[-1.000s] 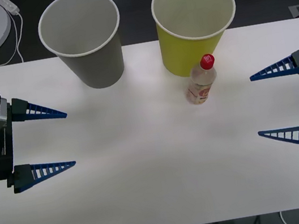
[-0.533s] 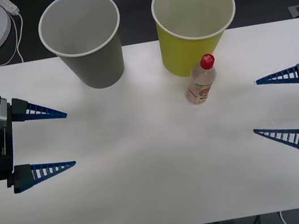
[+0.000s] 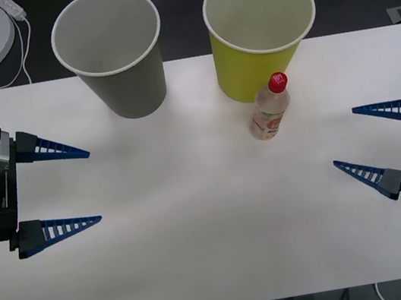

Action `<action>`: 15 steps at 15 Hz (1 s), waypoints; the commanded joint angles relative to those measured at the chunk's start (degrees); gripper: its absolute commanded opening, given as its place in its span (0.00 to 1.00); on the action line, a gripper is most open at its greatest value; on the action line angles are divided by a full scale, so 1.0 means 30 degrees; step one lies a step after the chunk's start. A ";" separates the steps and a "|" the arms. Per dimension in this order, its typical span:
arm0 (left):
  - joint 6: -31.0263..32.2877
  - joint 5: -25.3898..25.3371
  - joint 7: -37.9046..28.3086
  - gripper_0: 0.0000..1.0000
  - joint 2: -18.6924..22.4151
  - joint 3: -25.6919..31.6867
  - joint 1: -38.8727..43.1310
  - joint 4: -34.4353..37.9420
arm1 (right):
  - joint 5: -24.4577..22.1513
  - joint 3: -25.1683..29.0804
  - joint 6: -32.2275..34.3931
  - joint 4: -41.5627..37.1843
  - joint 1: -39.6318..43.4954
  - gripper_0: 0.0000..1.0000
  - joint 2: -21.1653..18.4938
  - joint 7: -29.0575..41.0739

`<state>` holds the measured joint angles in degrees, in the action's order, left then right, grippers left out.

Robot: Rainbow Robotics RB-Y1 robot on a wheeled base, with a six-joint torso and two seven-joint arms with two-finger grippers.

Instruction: Put the can into the green bin and the plastic bottle into the gray bin

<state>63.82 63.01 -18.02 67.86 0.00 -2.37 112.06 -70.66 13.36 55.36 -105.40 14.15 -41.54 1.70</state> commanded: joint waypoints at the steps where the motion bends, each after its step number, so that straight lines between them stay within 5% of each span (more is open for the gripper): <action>1: -0.0002 0.0003 0.0001 1.00 -0.0001 -0.0001 -0.0002 0.0001 | -0.0938 -0.0031 -0.1138 0.0006 0.0060 1.00 0.1424 0.0196; 8: -0.0002 0.0003 0.0001 1.00 -0.0001 -0.0001 -0.0002 0.0001 | -0.0030 -0.4689 -0.8287 0.0182 -0.0468 1.00 0.1776 0.0870; 15: -0.0002 0.0003 0.0001 1.00 -0.0001 -0.0001 -0.0002 0.0001 | -0.0733 -0.6769 -1.0894 0.0270 -0.1962 1.00 0.1629 0.0900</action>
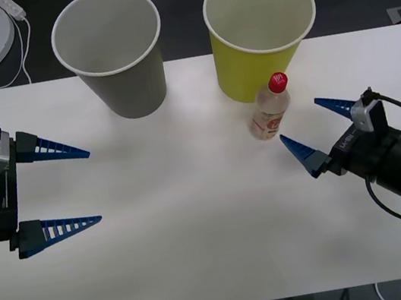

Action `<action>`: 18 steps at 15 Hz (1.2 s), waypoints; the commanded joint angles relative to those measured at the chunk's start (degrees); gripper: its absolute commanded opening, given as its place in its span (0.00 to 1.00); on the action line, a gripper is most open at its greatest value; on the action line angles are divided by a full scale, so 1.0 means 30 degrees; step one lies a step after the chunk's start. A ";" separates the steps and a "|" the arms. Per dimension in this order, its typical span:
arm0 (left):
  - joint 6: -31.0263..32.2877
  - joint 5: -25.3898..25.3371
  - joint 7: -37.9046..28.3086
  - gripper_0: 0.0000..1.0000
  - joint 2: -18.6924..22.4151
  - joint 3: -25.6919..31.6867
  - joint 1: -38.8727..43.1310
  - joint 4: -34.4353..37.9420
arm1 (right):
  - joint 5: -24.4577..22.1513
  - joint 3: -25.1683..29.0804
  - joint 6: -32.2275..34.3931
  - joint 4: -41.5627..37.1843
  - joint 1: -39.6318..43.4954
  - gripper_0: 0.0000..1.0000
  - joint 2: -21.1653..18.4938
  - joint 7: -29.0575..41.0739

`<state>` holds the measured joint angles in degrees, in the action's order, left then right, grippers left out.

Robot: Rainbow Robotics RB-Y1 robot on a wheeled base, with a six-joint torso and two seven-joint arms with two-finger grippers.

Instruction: Put the can into the green bin and the plastic bottle into the gray bin

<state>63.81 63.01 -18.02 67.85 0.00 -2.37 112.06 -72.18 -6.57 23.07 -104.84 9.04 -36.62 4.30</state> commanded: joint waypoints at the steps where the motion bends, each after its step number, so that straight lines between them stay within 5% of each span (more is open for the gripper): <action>1: -0.0002 0.0002 0.0001 1.00 0.0000 0.0000 -0.0001 0.0001 | -0.0226 -0.0154 -0.0132 0.0317 -0.0434 1.00 -0.0012 0.0090; 18: -0.0002 0.0002 0.0001 1.00 0.0000 0.0000 -0.0001 0.0001 | -0.0226 -0.3054 -0.2358 0.3745 -0.4653 1.00 0.0574 0.0237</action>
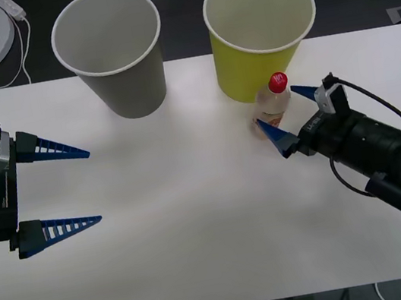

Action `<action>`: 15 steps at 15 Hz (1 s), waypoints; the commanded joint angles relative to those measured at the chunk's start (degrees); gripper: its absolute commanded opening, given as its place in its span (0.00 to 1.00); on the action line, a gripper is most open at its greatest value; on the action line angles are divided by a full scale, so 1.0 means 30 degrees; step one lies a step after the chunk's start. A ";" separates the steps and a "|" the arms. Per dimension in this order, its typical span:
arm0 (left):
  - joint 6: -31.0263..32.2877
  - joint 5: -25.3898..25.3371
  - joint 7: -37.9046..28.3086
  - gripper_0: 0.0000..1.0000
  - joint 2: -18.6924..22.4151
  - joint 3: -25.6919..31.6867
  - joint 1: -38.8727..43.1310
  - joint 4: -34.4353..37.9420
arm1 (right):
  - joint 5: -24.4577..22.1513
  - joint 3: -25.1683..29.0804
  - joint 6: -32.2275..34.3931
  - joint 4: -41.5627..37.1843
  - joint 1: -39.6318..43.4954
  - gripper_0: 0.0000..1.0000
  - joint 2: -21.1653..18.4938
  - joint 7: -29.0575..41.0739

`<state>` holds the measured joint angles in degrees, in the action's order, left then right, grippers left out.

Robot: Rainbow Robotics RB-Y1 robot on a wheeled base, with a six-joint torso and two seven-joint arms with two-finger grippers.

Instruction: Put the can into the green bin and the plastic bottle into the gray bin

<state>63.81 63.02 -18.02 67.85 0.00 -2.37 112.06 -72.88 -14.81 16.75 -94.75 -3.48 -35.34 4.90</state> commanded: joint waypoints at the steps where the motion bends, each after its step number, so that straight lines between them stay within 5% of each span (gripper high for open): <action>1: -0.0001 0.0000 0.0000 1.00 0.0000 0.0000 0.0000 0.0000 | 0.0008 -0.0395 -0.0340 0.0529 -0.0714 1.00 0.0236 0.0038; 6: -0.0001 0.0000 0.0000 1.00 0.0000 0.0000 0.0000 0.0000 | 0.0008 -0.0893 -0.0545 0.1203 -0.1593 1.00 0.0441 0.0097; 7: -0.0001 0.0000 0.0000 1.00 0.0000 0.0000 0.0000 0.0000 | 0.0008 -0.0952 -0.0574 0.1203 -0.1593 0.60 0.0441 0.0155; 8: -0.0001 0.0000 0.0000 1.00 0.0000 0.0000 0.0000 0.0000 | 0.0096 -0.1040 -0.0574 0.1261 -0.1593 0.01 0.0441 0.0272; 15: -0.0001 0.0000 0.0000 1.00 0.0000 0.0000 0.0000 0.0000 | 0.0213 -0.1128 -0.0545 0.1320 -0.1622 0.00 0.0441 0.0331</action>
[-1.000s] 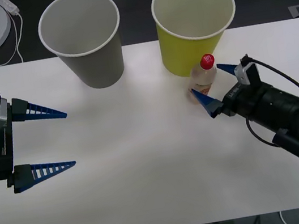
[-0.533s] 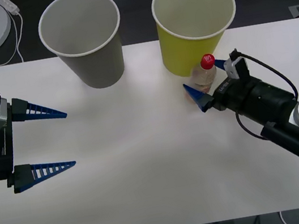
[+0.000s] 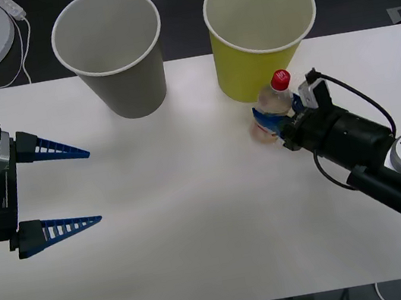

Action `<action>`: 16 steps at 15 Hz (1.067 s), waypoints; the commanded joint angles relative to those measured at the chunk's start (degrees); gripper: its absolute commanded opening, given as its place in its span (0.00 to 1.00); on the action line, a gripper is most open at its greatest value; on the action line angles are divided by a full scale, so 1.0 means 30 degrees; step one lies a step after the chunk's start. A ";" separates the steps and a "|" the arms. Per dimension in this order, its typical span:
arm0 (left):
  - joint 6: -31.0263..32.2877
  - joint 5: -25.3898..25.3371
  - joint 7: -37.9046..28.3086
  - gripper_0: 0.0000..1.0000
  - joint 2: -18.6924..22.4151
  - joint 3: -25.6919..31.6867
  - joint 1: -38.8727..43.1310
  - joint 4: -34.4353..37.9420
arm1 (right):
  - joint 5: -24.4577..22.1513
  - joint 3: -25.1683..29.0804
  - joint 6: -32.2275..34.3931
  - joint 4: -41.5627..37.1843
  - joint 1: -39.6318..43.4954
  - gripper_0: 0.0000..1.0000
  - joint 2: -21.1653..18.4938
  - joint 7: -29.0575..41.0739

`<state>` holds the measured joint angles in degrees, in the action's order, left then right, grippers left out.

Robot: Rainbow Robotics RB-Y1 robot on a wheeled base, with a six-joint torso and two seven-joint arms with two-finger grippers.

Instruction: Put the can into the green bin and the plastic bottle into the gray bin

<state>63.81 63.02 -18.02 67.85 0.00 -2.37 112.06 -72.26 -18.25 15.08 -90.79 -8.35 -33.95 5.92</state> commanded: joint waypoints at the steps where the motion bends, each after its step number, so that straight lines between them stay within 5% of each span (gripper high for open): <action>1: 0.0000 0.0000 0.0000 1.00 0.0000 0.0000 0.0000 0.0000 | 0.0094 0.0021 0.0011 -0.0089 0.0029 0.00 -0.0020 0.0018; 9: 0.0000 0.0000 0.0000 1.00 0.0000 0.0000 0.0000 0.0000 | 0.3405 0.0167 0.0187 -0.3751 0.2637 0.00 -0.2862 0.0193; 12: 0.0000 0.0000 0.0000 1.00 0.0000 0.0000 0.0000 0.0000 | 0.4635 0.1485 0.2648 -0.4454 0.3515 0.00 -0.4092 0.0457; 16: 0.0000 0.0000 0.0000 1.00 0.0000 0.0000 0.0000 0.0000 | 0.4313 0.3507 0.5724 -0.5451 0.4131 0.00 -0.5645 0.2479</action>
<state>63.81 63.02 -18.02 67.85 0.00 -2.37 112.06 -58.65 -8.78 30.82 -105.98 3.67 -49.79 11.48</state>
